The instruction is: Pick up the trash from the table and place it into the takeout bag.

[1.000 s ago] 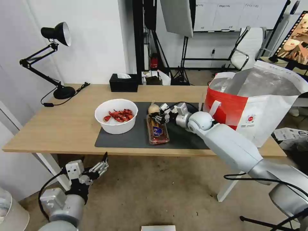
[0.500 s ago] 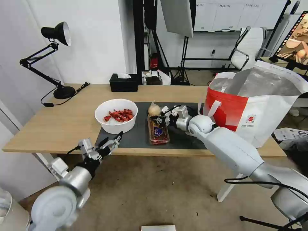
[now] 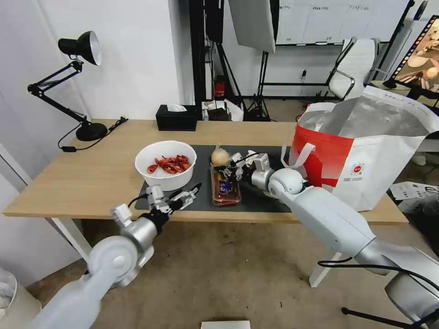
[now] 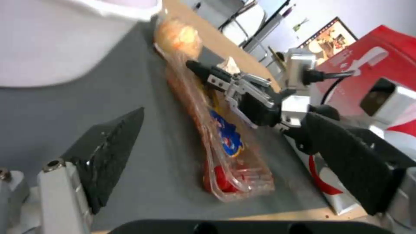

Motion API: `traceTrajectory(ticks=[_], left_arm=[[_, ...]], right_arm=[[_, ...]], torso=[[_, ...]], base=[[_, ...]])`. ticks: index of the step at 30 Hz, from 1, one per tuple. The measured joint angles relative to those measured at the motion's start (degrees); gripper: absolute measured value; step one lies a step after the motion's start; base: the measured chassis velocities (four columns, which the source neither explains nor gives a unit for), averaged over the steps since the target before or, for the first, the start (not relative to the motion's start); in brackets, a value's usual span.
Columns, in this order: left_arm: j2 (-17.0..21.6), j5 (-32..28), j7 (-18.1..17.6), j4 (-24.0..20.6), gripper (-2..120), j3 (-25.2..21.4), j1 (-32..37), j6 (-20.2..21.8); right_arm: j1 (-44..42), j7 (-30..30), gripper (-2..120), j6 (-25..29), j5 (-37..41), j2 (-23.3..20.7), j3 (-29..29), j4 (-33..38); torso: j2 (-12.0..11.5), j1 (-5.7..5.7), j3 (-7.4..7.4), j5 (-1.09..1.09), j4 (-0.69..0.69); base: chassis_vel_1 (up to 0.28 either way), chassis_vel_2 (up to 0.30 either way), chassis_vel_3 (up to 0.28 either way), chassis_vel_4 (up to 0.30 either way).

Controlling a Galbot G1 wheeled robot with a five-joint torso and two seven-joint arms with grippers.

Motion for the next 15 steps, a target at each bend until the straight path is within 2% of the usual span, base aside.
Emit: traceTrajectory(ticks=[5, 10, 12, 15], left_arm=[[-2.3, -4.7, -3.4, 3.9, 100, 2.7, -5.5, 2.7], [-3.4, -7.8, -4.0, 6.4, 100, 3.4, -8.1, 4.4], [-3.8, -11.1, -4.4, 7.5, 100, 3.6, -9.4, 6.9], [-4.0, -12.4, -4.6, 8.6, 100, 4.1, -10.5, 8.7]], right_arm=[[-0.7, 0.1, 0, -0.1, 0.0, -0.2, 0.5, 0.5], [-0.9, 0.2, 0, -0.2, 0.0, -0.3, 0.8, 0.6], [-1.0, 0.3, 0, -0.2, 0.0, -0.3, 0.9, 0.6], [-0.9, 0.3, 0, -0.3, 0.0, -0.3, 1.1, 0.6]], torso=[[0.0, 0.0, 0.0, 0.0, -0.01], [0.0, 0.0, 0.0, 0.0, -0.01], [0.0, 0.0, 0.0, 0.0, 0.0], [0.0, 0.0, 0.0, 0.0, 0.0]], base=[[0.0, 0.0, 0.0, 0.0], [0.0, 0.0, 0.0, 0.0], [0.0, 0.0, 0.0, 0.0], [0.0, 0.0, 0.0, 0.0]])
